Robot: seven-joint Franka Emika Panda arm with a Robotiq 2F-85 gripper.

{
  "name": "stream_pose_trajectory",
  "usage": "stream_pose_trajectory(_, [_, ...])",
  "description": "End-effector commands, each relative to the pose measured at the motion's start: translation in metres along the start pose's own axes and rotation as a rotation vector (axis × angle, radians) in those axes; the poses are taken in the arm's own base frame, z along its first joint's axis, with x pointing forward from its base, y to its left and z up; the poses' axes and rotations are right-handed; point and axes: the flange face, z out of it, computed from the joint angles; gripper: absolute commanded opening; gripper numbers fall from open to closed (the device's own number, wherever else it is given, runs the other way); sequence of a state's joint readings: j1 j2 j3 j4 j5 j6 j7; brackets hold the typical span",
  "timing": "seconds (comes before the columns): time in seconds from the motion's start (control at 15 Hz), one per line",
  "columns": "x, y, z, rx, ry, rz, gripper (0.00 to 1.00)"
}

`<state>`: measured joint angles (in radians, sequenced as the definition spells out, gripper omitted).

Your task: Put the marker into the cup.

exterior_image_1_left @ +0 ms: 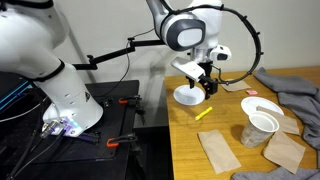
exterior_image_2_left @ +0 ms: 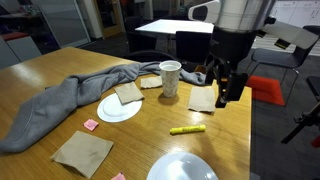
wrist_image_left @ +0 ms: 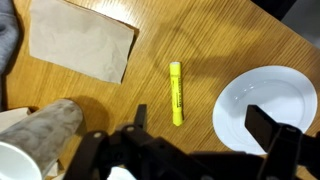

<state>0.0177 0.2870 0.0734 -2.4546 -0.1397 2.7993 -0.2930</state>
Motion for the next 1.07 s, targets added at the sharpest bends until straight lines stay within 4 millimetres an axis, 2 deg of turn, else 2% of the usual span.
stream_pose_trajectory(0.0, [0.001,0.0,-0.001,0.0,0.001,0.0,1.0])
stream_pose_trajectory(0.13, [0.001,0.0,-0.001,0.0,0.002,-0.001,1.0])
stream_pose_trajectory(0.47, [0.007,0.003,0.019,-0.007,0.0,-0.05,1.0])
stream_pose_trajectory(1.0, [0.022,0.013,0.066,0.014,0.054,-0.131,1.0])
